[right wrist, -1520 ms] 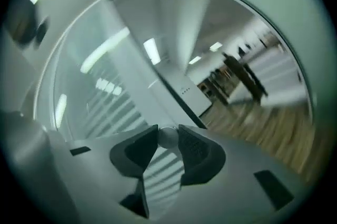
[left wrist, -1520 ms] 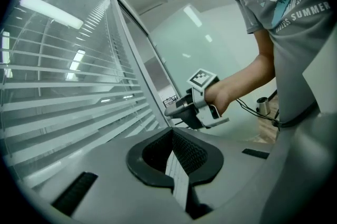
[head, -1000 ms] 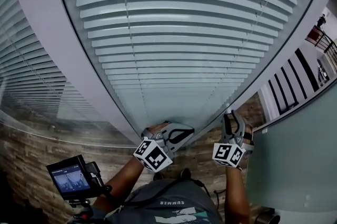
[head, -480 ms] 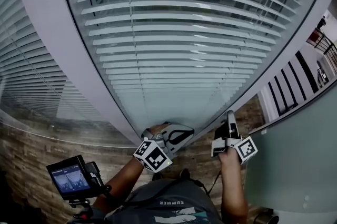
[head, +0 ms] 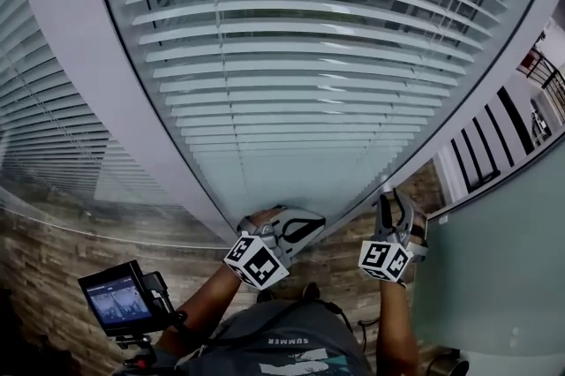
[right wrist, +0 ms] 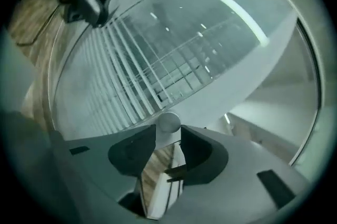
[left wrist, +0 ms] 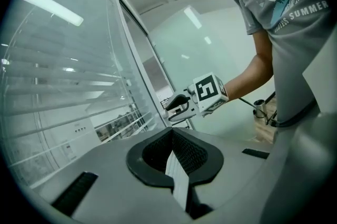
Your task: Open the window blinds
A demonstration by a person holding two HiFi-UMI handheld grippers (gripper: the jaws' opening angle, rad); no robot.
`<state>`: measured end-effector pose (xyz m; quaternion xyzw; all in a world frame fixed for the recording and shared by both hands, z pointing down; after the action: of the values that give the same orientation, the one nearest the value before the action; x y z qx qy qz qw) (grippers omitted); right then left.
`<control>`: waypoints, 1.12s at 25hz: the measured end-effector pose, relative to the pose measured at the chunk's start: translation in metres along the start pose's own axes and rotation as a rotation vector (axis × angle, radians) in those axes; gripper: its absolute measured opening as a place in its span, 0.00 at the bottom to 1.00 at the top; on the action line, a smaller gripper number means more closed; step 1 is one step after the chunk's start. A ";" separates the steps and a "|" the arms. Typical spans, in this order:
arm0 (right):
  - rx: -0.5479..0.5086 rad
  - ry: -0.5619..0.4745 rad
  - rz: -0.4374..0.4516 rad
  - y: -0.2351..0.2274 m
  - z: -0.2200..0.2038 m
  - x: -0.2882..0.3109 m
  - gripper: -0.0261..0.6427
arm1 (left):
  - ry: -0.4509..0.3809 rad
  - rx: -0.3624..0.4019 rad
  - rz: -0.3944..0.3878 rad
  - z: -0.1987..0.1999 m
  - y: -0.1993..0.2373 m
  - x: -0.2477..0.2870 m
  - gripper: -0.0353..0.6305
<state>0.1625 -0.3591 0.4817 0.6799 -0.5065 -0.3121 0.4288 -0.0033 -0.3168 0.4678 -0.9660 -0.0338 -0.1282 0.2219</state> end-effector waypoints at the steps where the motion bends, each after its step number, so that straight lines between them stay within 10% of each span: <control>1: -0.062 -0.012 -0.024 -0.002 0.001 0.001 0.25 | 0.001 0.000 -0.001 -0.001 -0.001 0.000 0.06; 6: -0.144 -0.045 -0.058 -0.008 0.010 0.004 0.25 | 0.005 -0.003 0.003 -0.001 0.002 0.000 0.06; 8: 0.020 -0.044 -0.049 -0.012 0.007 0.004 0.22 | 0.005 -0.004 0.006 0.001 0.004 0.000 0.06; 10: 0.510 -0.014 0.016 -0.018 0.003 0.005 0.22 | 0.007 -0.006 0.006 0.002 0.005 0.001 0.06; 14: 1.835 0.128 0.157 -0.023 -0.014 0.003 0.22 | 0.006 -0.011 0.000 0.003 0.002 0.004 0.06; 16: 2.114 0.171 0.173 -0.022 -0.022 0.002 0.22 | 0.002 -0.009 -0.005 0.007 0.002 0.006 0.06; 23: 1.983 0.104 0.207 -0.027 -0.016 0.000 0.22 | -0.009 -0.007 -0.020 0.013 0.000 0.009 0.06; 28: 1.456 0.089 0.141 -0.035 -0.011 -0.021 0.23 | -0.010 0.004 -0.012 0.016 0.001 0.007 0.06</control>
<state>0.1805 -0.3317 0.4551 0.7704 -0.6103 0.1599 -0.0924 0.0074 -0.3104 0.4556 -0.9660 -0.0410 -0.1245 0.2230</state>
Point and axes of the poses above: the fingertips, and each gripper's own axes: x forward along the fingers, y to its left, z out of its top, the point moved 1 cm from there along -x, backward along the fingers, and after that the axes turned 14 degrees about -z, right-handed, at the moved point
